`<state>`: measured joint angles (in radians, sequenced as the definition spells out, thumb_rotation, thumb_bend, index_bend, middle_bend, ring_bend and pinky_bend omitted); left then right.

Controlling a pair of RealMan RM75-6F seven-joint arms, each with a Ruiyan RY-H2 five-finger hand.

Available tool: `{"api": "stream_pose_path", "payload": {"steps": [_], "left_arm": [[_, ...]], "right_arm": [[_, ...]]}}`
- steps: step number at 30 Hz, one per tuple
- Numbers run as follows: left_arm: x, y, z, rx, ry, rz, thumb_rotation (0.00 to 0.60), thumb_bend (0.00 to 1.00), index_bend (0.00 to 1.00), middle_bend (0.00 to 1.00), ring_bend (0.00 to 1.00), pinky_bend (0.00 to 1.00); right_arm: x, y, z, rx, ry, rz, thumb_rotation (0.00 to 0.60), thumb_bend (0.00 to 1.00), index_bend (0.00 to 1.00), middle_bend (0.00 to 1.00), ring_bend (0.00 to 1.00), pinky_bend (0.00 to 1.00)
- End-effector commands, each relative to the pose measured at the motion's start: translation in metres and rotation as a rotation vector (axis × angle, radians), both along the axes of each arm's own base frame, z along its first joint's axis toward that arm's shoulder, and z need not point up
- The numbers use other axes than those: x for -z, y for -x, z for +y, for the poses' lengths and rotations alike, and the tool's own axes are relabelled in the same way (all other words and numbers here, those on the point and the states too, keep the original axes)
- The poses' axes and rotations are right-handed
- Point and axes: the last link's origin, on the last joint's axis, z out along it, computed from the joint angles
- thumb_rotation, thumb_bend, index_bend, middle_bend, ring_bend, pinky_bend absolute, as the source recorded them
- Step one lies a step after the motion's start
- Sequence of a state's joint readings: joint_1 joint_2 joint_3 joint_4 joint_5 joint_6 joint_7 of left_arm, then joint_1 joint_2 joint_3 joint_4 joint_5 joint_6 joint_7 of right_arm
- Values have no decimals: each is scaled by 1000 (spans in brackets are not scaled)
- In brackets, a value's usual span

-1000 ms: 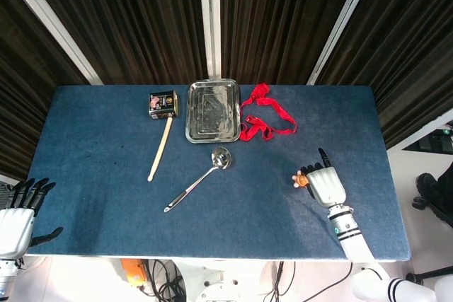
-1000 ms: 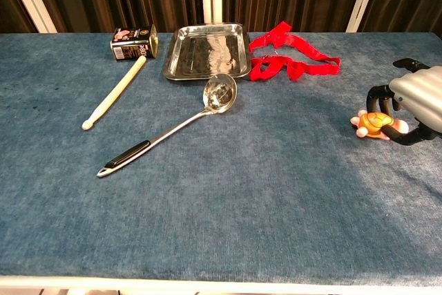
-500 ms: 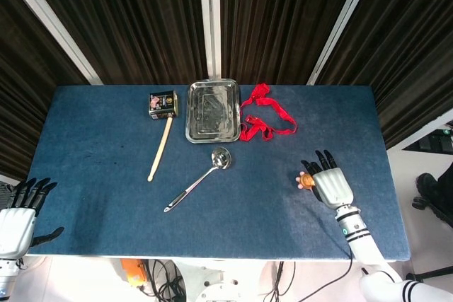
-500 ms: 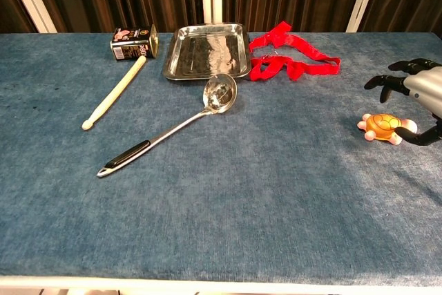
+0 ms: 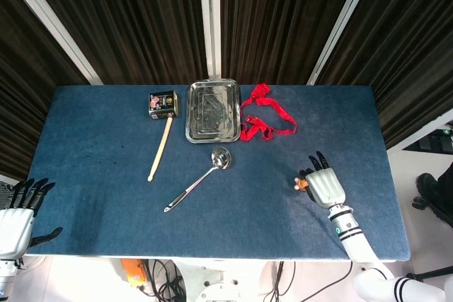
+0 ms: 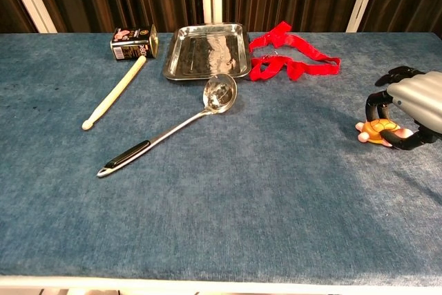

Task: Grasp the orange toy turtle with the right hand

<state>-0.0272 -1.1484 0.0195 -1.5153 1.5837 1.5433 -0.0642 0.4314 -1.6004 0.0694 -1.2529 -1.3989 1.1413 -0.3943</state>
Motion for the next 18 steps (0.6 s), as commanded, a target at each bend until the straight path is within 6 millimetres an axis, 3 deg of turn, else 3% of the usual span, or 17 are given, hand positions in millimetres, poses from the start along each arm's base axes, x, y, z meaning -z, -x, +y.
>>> {"api": "stream_pose_path", "payload": {"steps": [1, 3, 7, 10, 12, 15, 18], "left_arm": [[0, 1, 0, -2, -1, -2, 600, 82, 139, 87, 0, 17], [0, 1, 0, -3, -2, -2, 600, 82, 139, 87, 0, 17], [-1, 2, 0, -1, -3, -3, 600, 82, 140, 87, 0, 17], [-1, 1, 0, 0, -2, -2, 600, 82, 139, 87, 0, 17], [0, 1, 0, 1, -2, -3, 600, 82, 139, 87, 0, 17], [0, 1, -1, 2, -2, -1, 600, 82, 140, 87, 0, 17], [0, 0, 0, 2, -3, -1, 600, 82, 140, 87, 0, 17]], "right_arm": [[3, -2, 1, -20, 13, -10, 600, 563, 982, 880, 344, 0], [3, -2, 0, -29, 19, -9, 600, 582, 1000, 931, 397, 0], [1, -3, -1, -46, 40, -15, 600, 537, 1000, 942, 414, 0], [-2, -2, 0, -54, 42, -28, 600, 417, 961, 892, 381, 0], [-4, 1, 0, -44, 33, -9, 600, 330, 762, 715, 272, 0], [-6, 2, 0, -25, 19, 9, 600, 312, 467, 436, 103, 0], [-7, 3, 0, -14, 10, 17, 600, 312, 320, 300, 24, 0]]}}
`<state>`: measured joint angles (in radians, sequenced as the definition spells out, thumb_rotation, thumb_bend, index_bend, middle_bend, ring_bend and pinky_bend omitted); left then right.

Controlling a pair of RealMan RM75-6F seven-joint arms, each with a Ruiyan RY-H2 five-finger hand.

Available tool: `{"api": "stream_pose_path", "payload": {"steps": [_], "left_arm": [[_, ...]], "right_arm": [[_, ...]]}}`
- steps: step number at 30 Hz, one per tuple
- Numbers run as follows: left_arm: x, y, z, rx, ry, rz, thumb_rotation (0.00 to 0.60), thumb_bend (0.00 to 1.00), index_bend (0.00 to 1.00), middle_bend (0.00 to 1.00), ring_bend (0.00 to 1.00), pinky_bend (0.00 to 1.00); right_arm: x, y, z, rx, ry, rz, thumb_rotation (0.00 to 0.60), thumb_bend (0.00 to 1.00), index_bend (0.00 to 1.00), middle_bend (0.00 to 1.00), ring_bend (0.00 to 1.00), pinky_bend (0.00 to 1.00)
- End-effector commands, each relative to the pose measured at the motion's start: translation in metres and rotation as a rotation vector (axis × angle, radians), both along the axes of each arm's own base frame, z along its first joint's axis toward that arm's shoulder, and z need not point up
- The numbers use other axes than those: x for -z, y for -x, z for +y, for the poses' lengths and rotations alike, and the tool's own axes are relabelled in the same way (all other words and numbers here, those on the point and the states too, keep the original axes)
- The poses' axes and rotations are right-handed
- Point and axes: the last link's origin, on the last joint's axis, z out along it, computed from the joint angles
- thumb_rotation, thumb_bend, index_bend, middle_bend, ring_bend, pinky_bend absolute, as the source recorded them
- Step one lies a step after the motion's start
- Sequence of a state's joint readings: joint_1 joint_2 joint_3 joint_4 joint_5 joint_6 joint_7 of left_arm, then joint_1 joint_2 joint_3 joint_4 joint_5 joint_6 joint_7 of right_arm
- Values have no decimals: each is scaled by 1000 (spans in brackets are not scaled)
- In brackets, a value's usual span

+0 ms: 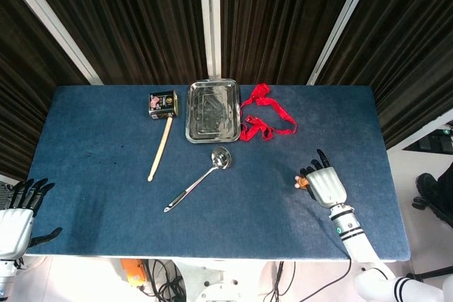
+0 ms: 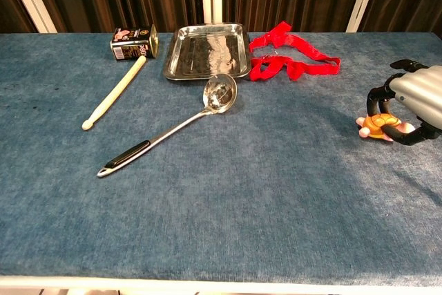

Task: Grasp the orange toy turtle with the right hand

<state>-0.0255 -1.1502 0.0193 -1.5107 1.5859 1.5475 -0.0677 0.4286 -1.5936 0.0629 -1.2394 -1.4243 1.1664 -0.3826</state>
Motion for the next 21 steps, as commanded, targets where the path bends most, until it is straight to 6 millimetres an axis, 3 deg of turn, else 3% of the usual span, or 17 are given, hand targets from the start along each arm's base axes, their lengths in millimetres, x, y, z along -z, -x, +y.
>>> {"api": "stream_pose_path", "payload": {"steps": [1, 6, 11, 18, 21], "left_arm": [[0, 0, 0, 0, 0, 0, 600, 82, 140, 87, 0, 17], [0, 0, 0, -1, 2, 1, 600, 82, 139, 87, 0, 17], [1, 1, 1, -3, 4, 0, 600, 82, 139, 87, 0, 17], [-1, 2, 0, -6, 0, -2, 600, 82, 139, 87, 0, 17], [-1, 2, 0, -6, -1, -2, 600, 82, 140, 87, 0, 17]], "right_arm": [[-2, 1, 0, 14, -10, 9, 600, 314, 306, 292, 22, 0], [-3, 2, 0, 29, -20, 13, 600, 327, 292, 299, 22, 0], [-3, 2, 0, 33, -21, 20, 600, 340, 332, 413, 31, 0], [6, -1, -2, 27, 38, 3, 600, 393, 842, 726, 244, 0], [7, -1, -3, 18, 56, 12, 600, 422, 969, 825, 303, 0]]}}
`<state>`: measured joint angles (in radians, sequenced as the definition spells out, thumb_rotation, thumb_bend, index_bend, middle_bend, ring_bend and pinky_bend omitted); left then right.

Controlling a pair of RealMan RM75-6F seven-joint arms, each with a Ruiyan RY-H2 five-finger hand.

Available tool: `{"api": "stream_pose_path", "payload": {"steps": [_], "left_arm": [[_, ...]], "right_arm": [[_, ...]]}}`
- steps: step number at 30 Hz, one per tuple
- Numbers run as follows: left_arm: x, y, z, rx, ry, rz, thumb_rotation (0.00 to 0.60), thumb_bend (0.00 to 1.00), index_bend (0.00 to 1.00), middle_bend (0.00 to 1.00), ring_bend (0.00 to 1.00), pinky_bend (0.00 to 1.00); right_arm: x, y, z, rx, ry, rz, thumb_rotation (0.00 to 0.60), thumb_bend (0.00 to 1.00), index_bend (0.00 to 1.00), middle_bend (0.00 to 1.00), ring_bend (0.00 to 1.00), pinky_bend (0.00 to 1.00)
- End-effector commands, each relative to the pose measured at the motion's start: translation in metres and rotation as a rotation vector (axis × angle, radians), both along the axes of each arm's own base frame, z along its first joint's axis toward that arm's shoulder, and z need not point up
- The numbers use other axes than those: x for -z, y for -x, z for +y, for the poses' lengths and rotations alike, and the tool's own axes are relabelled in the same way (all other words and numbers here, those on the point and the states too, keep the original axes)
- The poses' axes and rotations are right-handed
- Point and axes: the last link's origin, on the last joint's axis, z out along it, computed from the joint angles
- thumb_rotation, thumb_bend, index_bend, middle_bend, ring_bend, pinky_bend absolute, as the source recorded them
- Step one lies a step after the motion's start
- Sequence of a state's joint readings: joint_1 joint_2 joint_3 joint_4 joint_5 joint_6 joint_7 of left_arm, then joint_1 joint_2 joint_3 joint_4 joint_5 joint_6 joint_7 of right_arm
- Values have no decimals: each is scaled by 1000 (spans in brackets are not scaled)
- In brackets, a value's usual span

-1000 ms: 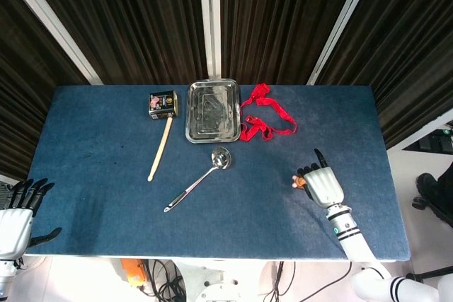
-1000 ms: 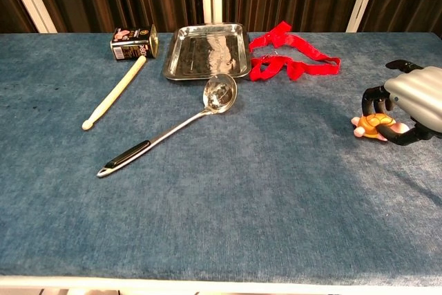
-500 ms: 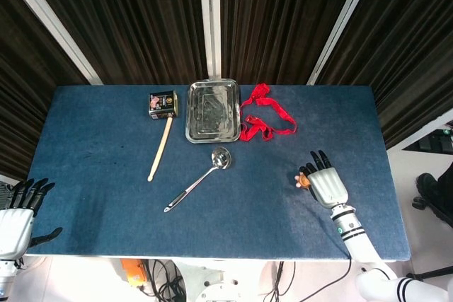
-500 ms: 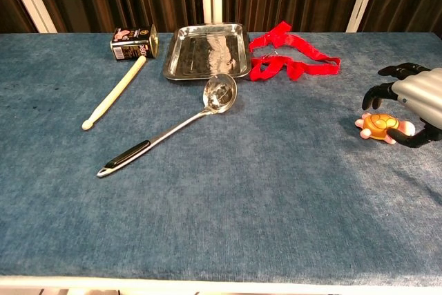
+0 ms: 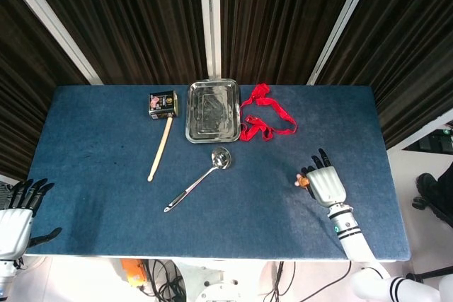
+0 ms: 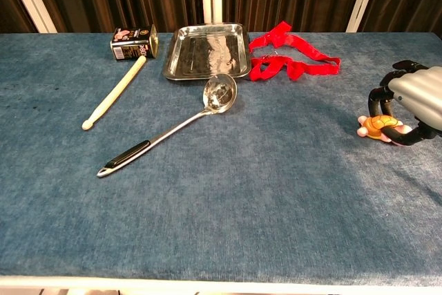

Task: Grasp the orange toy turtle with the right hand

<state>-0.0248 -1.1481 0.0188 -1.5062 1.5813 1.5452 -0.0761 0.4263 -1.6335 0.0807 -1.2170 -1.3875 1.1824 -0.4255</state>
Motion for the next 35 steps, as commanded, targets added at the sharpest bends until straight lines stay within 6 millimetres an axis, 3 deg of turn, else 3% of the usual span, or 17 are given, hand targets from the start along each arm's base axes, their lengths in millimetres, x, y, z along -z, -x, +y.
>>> {"api": "stream_pose_path", "payload": {"steps": [1, 5, 8, 10, 12, 15, 19, 24, 29, 35], "left_arm": [[0, 0, 0, 0, 0, -1, 600, 82, 139, 88, 0, 17], [0, -1, 1, 5, 0, 0, 600, 82, 140, 87, 0, 17], [0, -3, 2, 9, -1, 2, 600, 82, 139, 87, 0, 17], [0, -4, 2, 10, -2, 2, 600, 82, 139, 87, 0, 17], [0, -5, 2, 12, -1, 4, 600, 82, 140, 87, 0, 17], [0, -7, 2, 15, 3, 6, 600, 83, 139, 87, 0, 17], [-5, -15, 5, 30, 2, 12, 600, 82, 139, 87, 0, 17], [-10, -25, 7, 46, -2, 27, 600, 82, 139, 87, 0, 17], [-10, -27, 7, 45, 10, 34, 600, 82, 139, 87, 0, 17], [-10, -26, 5, 47, -2, 34, 600, 82, 140, 87, 0, 17]], "right_arm": [[1, 0, -1, -7, 20, 5, 600, 425, 986, 839, 312, 0], [-4, -3, -1, -21, 46, -26, 600, 427, 998, 853, 325, 0], [-7, -3, -1, -33, 48, -44, 600, 344, 876, 776, 309, 0], [-10, 0, -1, -24, 28, -40, 600, 167, 628, 573, 216, 0], [-15, 1, 0, -2, 7, -55, 600, 25, 304, 300, 64, 0], [-28, 2, 2, 18, 3, -84, 600, 0, 17, 44, 0, 0], [-48, 1, 8, 24, 39, -127, 600, 0, 0, 0, 0, 0], [-79, 14, 40, 49, 88, -183, 600, 0, 0, 0, 0, 0], [-110, 49, 88, 114, 161, -212, 600, 0, 0, 0, 0, 0], [-131, 84, 129, 193, 236, -225, 600, 0, 0, 0, 0, 0]]}}
